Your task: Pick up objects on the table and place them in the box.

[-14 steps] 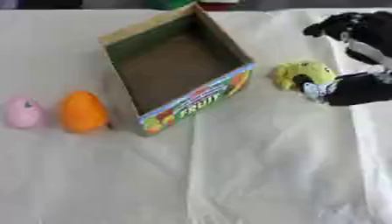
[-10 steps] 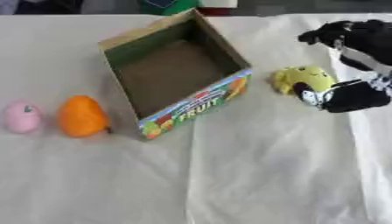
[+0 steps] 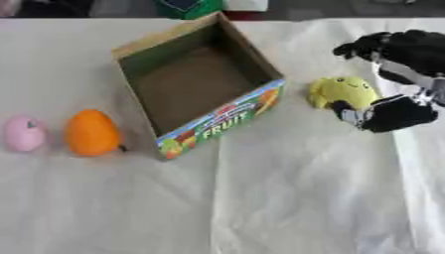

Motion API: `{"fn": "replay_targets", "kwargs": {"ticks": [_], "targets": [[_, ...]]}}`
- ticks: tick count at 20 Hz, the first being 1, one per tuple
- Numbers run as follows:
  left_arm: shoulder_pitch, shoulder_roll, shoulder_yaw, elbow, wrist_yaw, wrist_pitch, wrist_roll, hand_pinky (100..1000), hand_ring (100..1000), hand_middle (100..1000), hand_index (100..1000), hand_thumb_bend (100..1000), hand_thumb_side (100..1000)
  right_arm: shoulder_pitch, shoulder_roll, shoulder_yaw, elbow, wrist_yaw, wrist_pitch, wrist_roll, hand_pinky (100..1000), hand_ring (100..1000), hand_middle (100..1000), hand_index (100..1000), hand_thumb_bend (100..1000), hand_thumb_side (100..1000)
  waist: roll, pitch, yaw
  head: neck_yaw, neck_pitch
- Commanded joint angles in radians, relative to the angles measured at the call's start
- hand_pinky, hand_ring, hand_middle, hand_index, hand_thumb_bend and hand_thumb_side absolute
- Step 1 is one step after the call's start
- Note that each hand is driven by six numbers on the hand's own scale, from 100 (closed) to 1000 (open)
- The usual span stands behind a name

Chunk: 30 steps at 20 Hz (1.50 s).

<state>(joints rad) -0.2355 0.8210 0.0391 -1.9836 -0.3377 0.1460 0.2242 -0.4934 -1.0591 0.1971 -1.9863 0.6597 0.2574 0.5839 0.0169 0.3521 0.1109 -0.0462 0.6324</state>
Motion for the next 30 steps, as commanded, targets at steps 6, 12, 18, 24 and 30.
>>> {"fn": "replay_targets", "kwargs": {"ticks": [6, 12, 18, 24, 30], "targets": [[-0.011, 0.040, 0.000, -0.016, 0.006, -0.006, 0.014, 611, 771, 782, 920, 491, 986, -0.010, -0.016, -0.001, -0.014, 0.049, 0.092, 0.028, 791, 869, 849, 987, 272, 593, 0.005, -0.025, 0.002, -0.007, 0.008], [-0.016, 0.052, -0.008, -0.016, 0.004, -0.011, 0.021, 611, 771, 782, 919, 485, 989, -0.020, -0.008, 0.024, 0.020, 0.085, 0.124, 0.062, 793, 874, 855, 990, 285, 614, 0.005, -0.023, 0.008, -0.020, 0.002], [-0.020, 0.051, -0.010, -0.016, 0.007, -0.010, 0.015, 609, 771, 781, 918, 478, 994, -0.044, 0.010, 0.050, 0.104, 0.111, 0.112, 0.073, 794, 876, 858, 991, 283, 615, 0.004, -0.020, 0.012, -0.029, -0.009], [-0.023, 0.048, -0.013, -0.016, 0.008, -0.009, 0.008, 608, 771, 781, 917, 464, 1000, -0.075, 0.032, 0.069, 0.195, 0.146, 0.096, 0.069, 796, 879, 864, 990, 291, 612, 0.003, -0.016, 0.016, -0.039, -0.022], [-0.022, 0.045, -0.013, -0.016, 0.008, -0.009, 0.006, 606, 770, 780, 916, 456, 1000, -0.095, 0.051, 0.077, 0.280, 0.168, 0.074, 0.062, 796, 880, 867, 985, 292, 611, 0.001, -0.011, 0.022, -0.045, -0.030]]}}
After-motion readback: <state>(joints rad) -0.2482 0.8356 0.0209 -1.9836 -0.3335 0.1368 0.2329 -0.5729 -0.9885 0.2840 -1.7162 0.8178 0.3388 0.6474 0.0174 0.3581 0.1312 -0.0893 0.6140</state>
